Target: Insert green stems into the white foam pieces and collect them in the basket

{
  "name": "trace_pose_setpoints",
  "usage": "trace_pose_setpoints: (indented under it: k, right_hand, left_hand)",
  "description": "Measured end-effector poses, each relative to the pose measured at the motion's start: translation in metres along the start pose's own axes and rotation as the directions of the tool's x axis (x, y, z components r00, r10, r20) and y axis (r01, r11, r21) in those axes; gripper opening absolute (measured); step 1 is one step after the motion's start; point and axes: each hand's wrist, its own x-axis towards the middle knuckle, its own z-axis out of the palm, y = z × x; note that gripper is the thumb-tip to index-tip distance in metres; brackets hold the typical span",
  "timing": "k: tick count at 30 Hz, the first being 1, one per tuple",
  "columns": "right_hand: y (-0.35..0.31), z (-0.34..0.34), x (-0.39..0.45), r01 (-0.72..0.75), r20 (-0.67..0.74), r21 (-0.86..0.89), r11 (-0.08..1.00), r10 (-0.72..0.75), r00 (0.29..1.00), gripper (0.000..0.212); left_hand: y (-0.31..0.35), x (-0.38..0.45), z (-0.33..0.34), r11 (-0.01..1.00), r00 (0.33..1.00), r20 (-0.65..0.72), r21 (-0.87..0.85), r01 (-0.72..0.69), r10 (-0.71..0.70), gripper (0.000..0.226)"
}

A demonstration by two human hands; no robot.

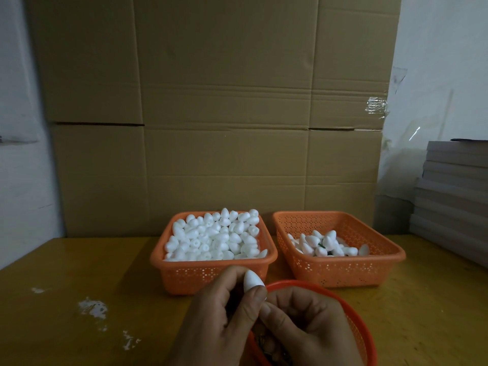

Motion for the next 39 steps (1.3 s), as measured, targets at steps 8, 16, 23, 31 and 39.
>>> trace_pose_setpoints:
  k: [8,16,23,31,39]
  right_hand:
    - [0.003,-0.001,0.001,-0.006,-0.019,0.063,0.998,0.007,1.000,0.020]
    - [-0.009,-0.026,0.027,0.028,-0.209,-0.043,0.999,-0.037,0.977,0.017]
    - [0.022,-0.096,0.093,-0.193,-0.462,-0.519,0.833,-0.084,0.883,0.014]
    - [0.040,-0.136,0.137,-0.451,-0.487,-0.838,0.308,-0.048,0.872,0.032]
    - [0.039,-0.134,0.147,-0.531,-0.532,-0.822,0.205,0.054,0.845,0.024]
  left_hand:
    - [0.000,-0.001,0.007,0.990,0.999,0.044,-0.136,0.023,-0.017,0.034]
    - [-0.015,-0.004,0.010,0.994,0.993,0.079,-0.058,0.094,-0.089,0.047]
    - [-0.028,-0.011,0.016,0.976,0.991,0.102,0.207,0.066,-0.089,0.031]
    - [-0.027,-0.009,0.016,0.962,0.989,0.095,0.260,0.085,-0.114,0.024]
    - [-0.024,-0.011,0.015,0.964,0.990,0.103,0.256,0.070,-0.099,0.028]
